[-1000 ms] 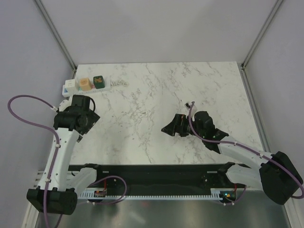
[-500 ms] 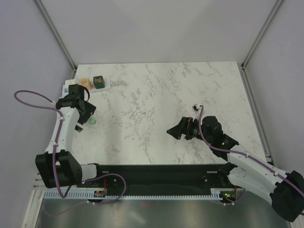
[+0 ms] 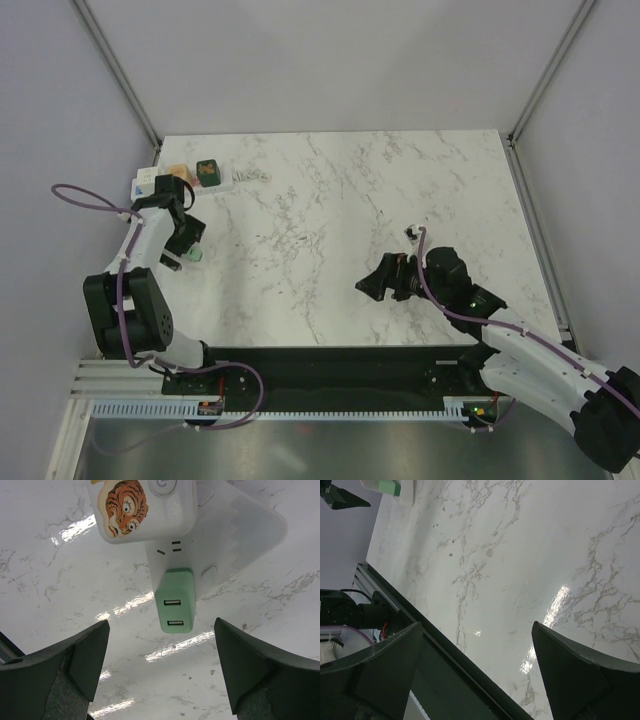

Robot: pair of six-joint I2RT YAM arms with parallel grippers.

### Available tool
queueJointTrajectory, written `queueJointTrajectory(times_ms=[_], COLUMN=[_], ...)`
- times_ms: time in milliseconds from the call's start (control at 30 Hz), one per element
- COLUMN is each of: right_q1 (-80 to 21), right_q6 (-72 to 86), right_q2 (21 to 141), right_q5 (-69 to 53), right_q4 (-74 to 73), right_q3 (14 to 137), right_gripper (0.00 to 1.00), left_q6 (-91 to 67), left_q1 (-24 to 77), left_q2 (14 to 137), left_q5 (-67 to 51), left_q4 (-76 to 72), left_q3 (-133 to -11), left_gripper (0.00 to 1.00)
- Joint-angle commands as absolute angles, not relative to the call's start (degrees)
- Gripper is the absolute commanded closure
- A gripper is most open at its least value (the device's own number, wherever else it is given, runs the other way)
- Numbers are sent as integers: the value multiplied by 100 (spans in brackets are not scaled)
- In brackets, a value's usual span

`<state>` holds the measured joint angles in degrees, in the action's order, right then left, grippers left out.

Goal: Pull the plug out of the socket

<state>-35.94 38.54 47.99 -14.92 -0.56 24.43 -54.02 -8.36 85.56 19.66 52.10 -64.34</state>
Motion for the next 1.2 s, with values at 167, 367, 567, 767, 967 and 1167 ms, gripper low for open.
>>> queueJointTrajectory(times_ms=[167,367,567,767,967,1167], right_q1=[-3612,-3612,-3612,-3612,-3612,-3604], right_q6=[3560,3489,3445,3331,3340,3498], right_q2=[4992,5194,5370,5677,6203,6889], right_q5=[-1494,-1477,-1477,-1459,-1511,-1731], right_q4=[-466,-518,-527,-484,-45,552], right_q3=[2715,2865,2927,3050,3067,3208], right_gripper=[2,2,2,2,2,2], left_q6=[-5713,-5704,-5520,-5125,-4501,-4323], left_q1=[-896,-949,-967,-958,-853,481], left_q2=[8912,9088,9071,8684,8148,7252], left_q5=[2162,2118,2083,2171,1497,766], left_q4=[4852,4764,4562,4246,3990,3569], left_q3=[-6539,-6513,-6416,-6065,-5494,-4563], left_gripper=[14,25,44,63,96,98])
